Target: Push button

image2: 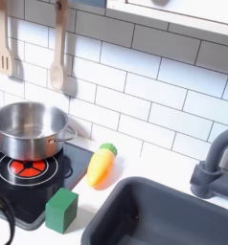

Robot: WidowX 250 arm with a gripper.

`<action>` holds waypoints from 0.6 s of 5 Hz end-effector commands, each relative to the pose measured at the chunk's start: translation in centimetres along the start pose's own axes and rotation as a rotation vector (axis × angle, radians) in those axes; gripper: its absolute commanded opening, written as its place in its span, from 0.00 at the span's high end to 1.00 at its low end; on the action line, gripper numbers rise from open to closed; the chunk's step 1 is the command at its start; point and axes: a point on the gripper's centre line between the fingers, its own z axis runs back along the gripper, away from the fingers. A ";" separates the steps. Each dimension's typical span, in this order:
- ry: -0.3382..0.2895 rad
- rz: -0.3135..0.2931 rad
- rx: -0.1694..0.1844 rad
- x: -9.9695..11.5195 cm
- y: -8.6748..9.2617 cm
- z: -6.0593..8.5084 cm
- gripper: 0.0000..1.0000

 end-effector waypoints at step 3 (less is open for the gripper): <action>-0.004 -0.002 0.021 1.6 0.5 -0.9 0.00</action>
